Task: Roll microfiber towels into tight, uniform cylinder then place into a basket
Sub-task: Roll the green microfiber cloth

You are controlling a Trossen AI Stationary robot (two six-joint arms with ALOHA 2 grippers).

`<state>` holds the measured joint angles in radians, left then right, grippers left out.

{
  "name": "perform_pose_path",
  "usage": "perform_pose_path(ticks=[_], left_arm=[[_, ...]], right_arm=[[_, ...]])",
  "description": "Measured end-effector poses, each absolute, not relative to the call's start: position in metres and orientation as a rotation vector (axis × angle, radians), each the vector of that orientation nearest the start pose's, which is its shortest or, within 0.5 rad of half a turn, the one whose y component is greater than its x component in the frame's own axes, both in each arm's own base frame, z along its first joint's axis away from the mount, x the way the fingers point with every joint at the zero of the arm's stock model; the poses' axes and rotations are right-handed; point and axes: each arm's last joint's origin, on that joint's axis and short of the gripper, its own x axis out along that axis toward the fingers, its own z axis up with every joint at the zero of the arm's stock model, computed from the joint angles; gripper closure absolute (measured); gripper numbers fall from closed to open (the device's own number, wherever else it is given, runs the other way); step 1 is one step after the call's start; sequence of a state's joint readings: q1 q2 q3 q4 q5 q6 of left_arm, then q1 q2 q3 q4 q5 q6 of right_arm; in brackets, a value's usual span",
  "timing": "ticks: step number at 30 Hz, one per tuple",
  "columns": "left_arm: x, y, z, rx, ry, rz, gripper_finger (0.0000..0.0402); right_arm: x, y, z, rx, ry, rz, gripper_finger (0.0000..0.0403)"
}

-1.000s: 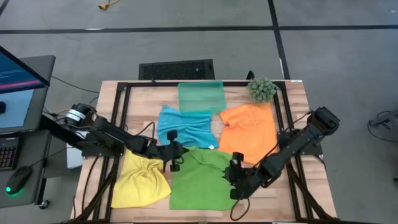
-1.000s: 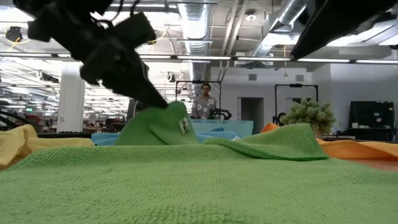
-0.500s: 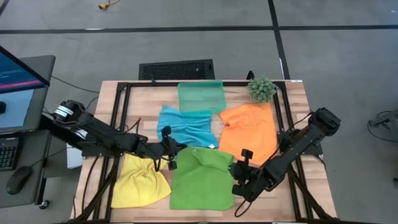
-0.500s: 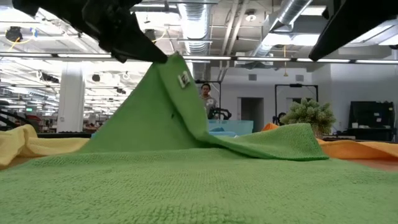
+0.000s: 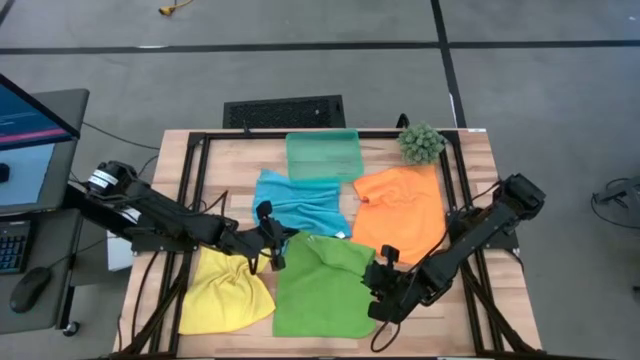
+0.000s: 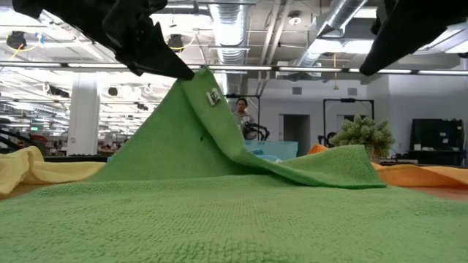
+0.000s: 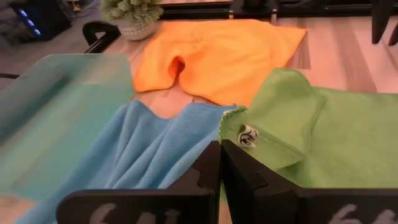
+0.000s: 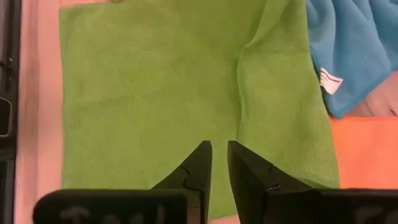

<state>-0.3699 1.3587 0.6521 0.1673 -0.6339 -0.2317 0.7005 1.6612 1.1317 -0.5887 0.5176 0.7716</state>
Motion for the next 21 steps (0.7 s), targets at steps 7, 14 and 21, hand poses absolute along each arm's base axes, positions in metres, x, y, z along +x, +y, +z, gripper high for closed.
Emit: perform_pose_path(ticks=[7, 14, 21], left_arm=[[0.256, -0.093, 0.214, 0.050, 0.429, 0.293, 0.0401], [0.249, -0.102, 0.225, 0.058, 0.376, 0.322, 0.0401], [0.243, -0.106, 0.232, 0.049, 0.351, 0.305, 0.0401]], right_arm=[[0.269, 0.201, 0.187, -0.089, 0.951, -0.169, 0.0326], [0.286, 0.198, 0.159, -0.178, 0.978, -0.158, 0.0326], [0.303, 0.187, 0.150, -0.202, 0.962, -0.172, 0.0326]])
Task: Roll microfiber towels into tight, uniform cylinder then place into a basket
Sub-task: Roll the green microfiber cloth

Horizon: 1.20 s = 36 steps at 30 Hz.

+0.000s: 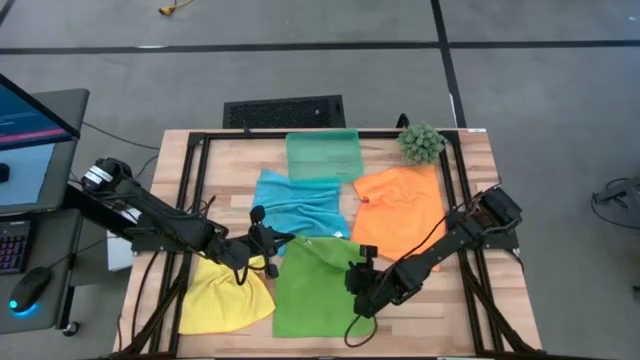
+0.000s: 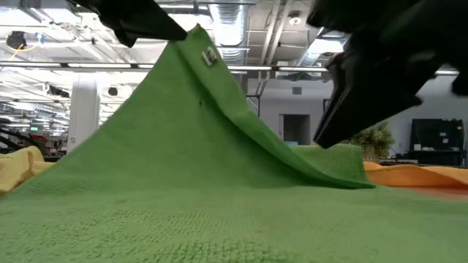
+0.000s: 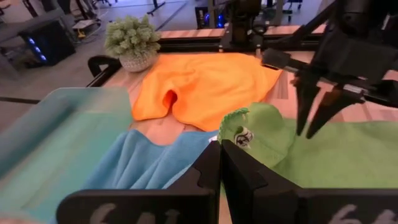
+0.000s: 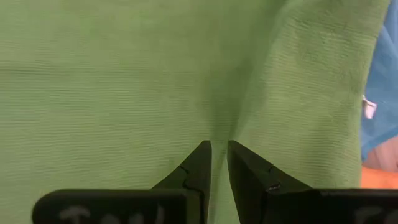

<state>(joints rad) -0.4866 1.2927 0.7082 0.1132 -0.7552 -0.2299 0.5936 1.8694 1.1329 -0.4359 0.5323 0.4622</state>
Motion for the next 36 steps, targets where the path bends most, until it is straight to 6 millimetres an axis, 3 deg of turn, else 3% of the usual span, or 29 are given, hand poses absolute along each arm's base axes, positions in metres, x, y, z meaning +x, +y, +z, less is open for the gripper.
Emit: perform_pose_path(ticks=[15, 28, 36], left_arm=[[0.242, -0.106, 0.231, 0.059, 0.354, 0.317, 0.0401], [0.242, -0.106, 0.231, 0.060, 0.356, 0.317, 0.0401], [0.242, -0.106, 0.231, 0.067, 0.355, 0.317, 0.0401]], right_arm=[[0.318, 0.172, 0.152, -0.049, 0.945, -0.190, 0.0322], [0.324, 0.163, 0.152, -0.021, 0.942, -0.208, 0.0244], [0.328, 0.161, 0.140, -0.005, 0.967, -0.223, 0.0227]])
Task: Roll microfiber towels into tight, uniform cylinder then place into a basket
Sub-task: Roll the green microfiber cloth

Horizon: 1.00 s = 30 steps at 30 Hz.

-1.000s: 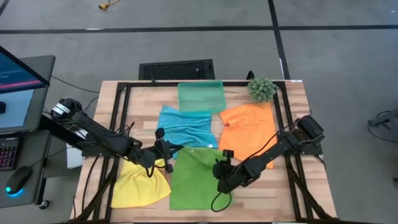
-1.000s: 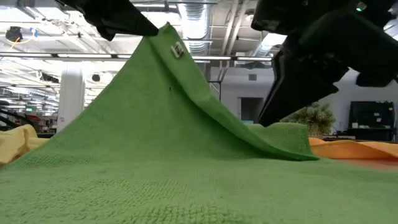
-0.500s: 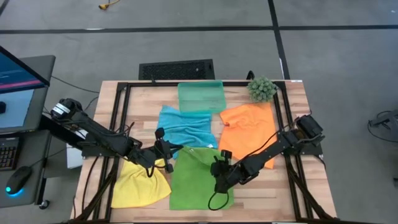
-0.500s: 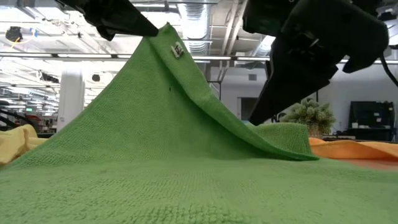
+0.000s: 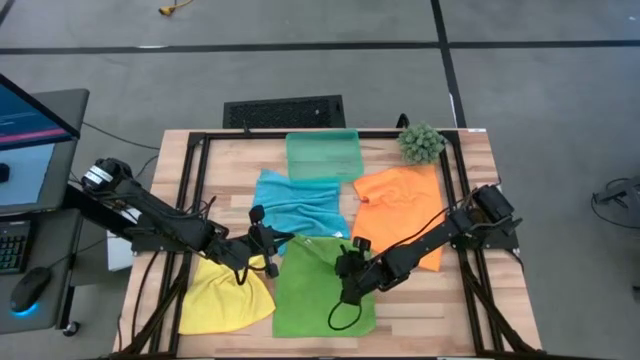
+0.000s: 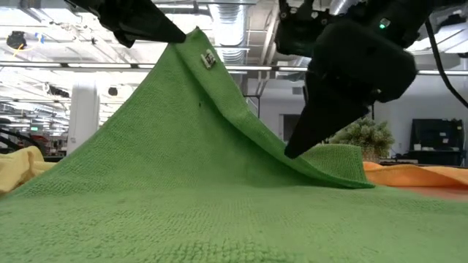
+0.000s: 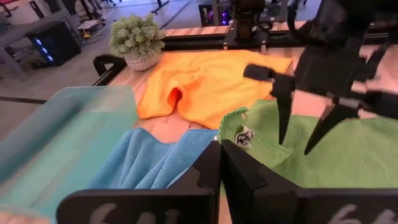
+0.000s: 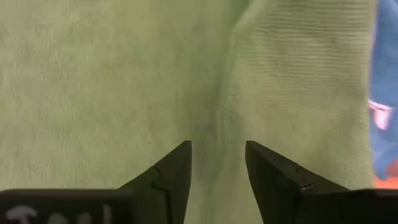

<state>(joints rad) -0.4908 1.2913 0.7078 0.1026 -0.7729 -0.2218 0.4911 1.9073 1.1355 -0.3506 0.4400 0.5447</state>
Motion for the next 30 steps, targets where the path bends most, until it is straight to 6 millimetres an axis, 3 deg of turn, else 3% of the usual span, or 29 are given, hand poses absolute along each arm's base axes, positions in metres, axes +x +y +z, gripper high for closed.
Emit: perform_pose_path(ticks=[8, 23, 30], left_arm=[[0.233, -0.109, 0.241, 0.050, 0.325, 0.291, 0.0401], [0.229, -0.111, 0.240, 0.087, 0.338, 0.327, 0.0401], [0.229, -0.111, 0.240, 0.086, 0.337, 0.327, 0.0401]], right_arm=[[0.326, 0.157, 0.125, -0.029, 1.048, -0.243, 0.0246], [0.312, 0.156, 0.128, -0.031, 1.135, -0.304, 0.0308], [0.313, 0.157, 0.135, -0.040, 1.160, -0.326, 0.0366]])
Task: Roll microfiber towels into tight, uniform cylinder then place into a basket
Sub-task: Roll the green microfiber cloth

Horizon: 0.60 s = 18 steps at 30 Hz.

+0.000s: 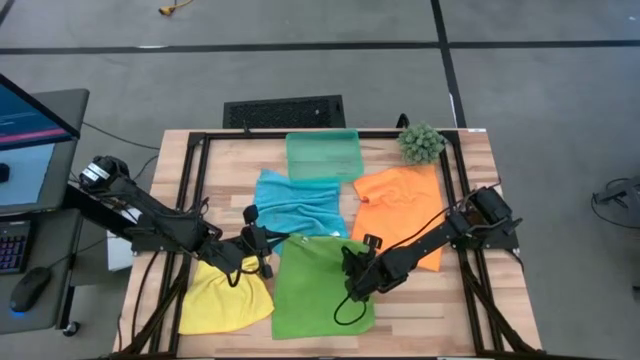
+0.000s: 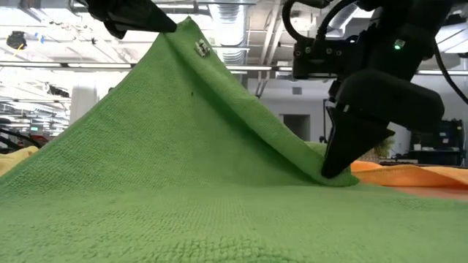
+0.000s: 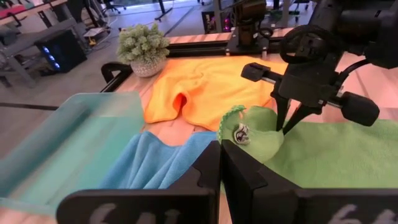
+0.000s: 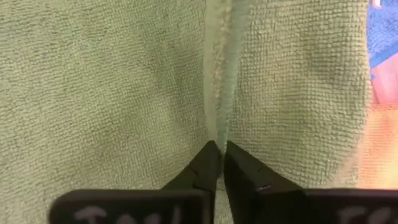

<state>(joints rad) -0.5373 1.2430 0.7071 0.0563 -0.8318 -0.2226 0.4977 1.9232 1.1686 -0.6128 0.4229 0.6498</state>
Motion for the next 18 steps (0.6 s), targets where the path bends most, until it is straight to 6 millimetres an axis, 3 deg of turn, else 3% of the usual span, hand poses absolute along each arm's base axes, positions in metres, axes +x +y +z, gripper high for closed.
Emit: perform_pose_path(ticks=[4, 11, 18], left_arm=[[0.229, -0.111, 0.240, 0.085, 0.337, 0.328, 0.0401], [0.229, -0.111, 0.239, 0.092, 0.346, 0.328, 0.0401], [0.229, -0.111, 0.239, 0.083, 0.345, 0.329, 0.0401]], right_arm=[[0.313, 0.160, 0.139, -0.047, 1.164, -0.319, 0.0394], [0.315, 0.168, 0.152, -0.064, 1.177, -0.313, 0.0390], [0.320, 0.177, 0.178, -0.073, 1.185, -0.322, 0.0391]])
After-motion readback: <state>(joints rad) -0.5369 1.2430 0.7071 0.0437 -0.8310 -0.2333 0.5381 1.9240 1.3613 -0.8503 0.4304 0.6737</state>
